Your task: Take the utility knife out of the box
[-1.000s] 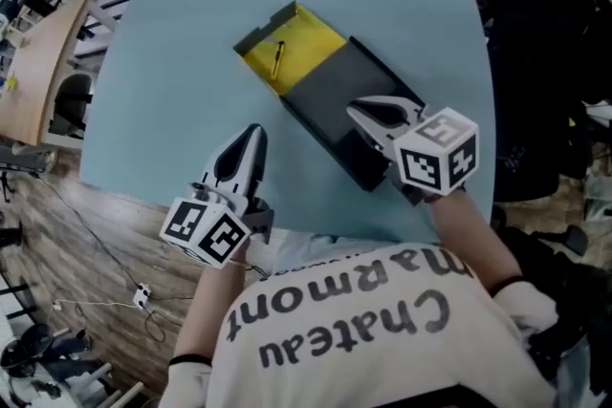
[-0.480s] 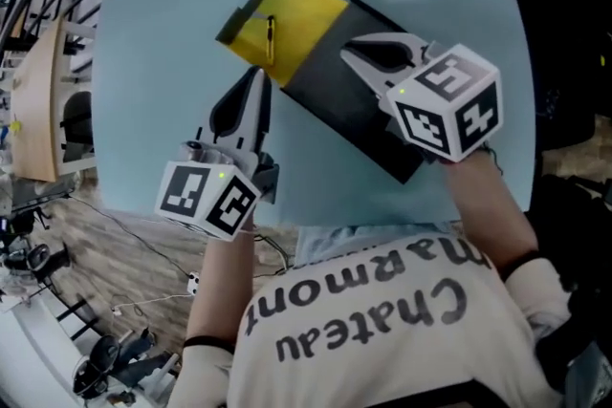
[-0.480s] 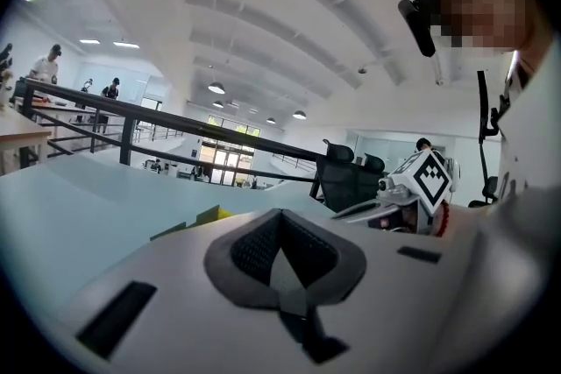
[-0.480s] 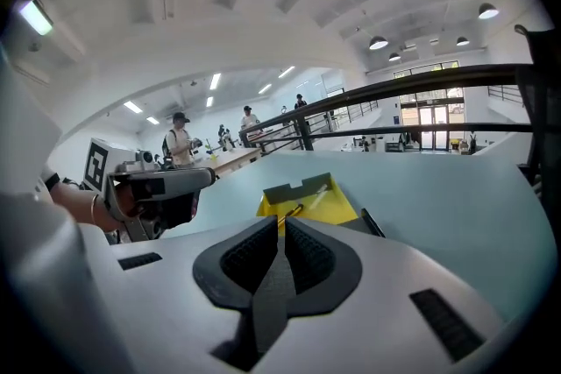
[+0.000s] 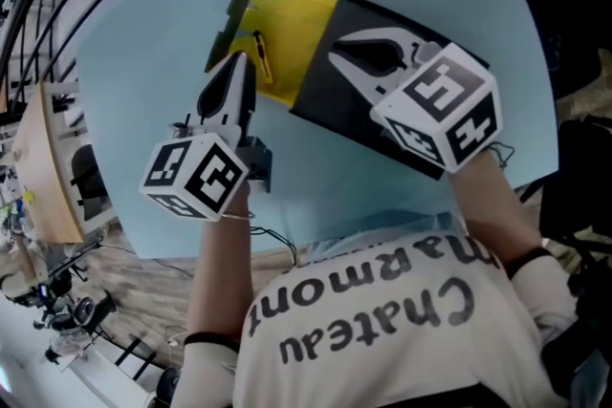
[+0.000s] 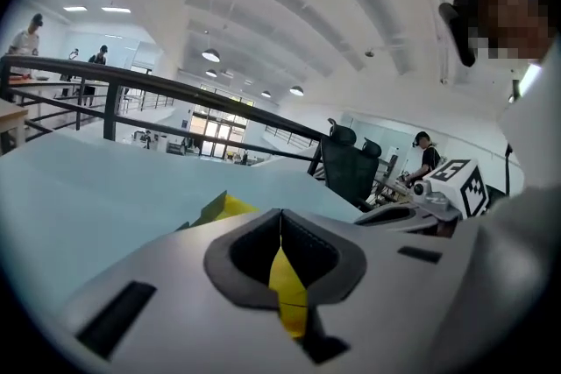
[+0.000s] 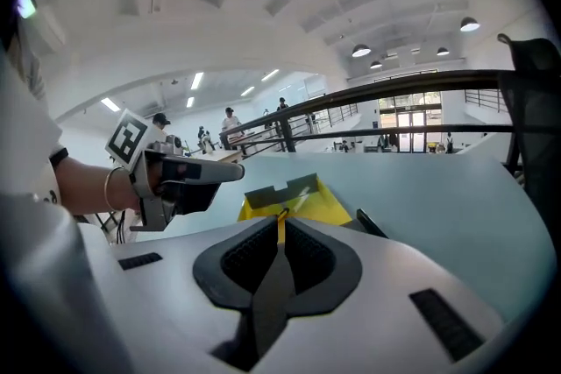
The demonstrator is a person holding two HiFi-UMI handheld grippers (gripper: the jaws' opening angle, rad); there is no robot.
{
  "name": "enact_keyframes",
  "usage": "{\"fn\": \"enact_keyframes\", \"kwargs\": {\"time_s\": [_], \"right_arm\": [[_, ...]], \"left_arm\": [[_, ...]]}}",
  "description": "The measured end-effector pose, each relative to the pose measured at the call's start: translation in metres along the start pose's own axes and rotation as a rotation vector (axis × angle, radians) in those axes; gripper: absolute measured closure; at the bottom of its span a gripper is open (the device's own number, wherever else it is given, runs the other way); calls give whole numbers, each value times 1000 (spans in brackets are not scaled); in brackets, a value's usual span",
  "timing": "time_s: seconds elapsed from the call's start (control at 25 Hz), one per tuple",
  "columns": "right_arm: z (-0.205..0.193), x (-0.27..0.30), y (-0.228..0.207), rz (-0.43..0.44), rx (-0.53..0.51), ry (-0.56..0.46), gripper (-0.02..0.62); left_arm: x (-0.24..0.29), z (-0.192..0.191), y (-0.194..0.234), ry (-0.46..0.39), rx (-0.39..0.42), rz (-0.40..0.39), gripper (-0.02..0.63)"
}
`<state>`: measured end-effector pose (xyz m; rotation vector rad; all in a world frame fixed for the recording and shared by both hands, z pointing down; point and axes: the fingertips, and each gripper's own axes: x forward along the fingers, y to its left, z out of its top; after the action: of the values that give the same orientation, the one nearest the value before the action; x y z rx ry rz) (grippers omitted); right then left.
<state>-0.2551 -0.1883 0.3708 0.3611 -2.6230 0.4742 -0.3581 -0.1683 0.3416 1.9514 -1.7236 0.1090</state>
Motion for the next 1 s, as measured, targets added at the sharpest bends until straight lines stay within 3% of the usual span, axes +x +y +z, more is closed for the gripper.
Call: {"fn": "enact_keyframes", "kwargs": {"time_s": [0.12, 0.24, 0.28, 0.52, 0.72, 0.88, 1.0], "right_arm": [[5, -1, -7, -25, 24, -31, 546], [10, -3, -11, -36, 51, -72, 546], [11, -3, -13, -40, 55, -81, 546], [11, -7, -18, -34, 37, -89, 546], [13, -21, -36, -36, 46, -100, 546], [22, -41, -50, -31, 58, -109, 546], [18, -43, -48, -31, 70, -105, 546]], "left_arm": [[14, -3, 11, 95, -14, -37, 585], [30, -15, 22, 249, 18, -55, 428], [36, -19, 26, 300, 42, -47, 420], [67, -43, 37, 518, 44, -47, 422], [89, -57, 33, 678, -107, -43, 416], [95, -65, 43, 831, -70, 68, 417], [92, -75, 64, 878, -98, 173, 487]]}}
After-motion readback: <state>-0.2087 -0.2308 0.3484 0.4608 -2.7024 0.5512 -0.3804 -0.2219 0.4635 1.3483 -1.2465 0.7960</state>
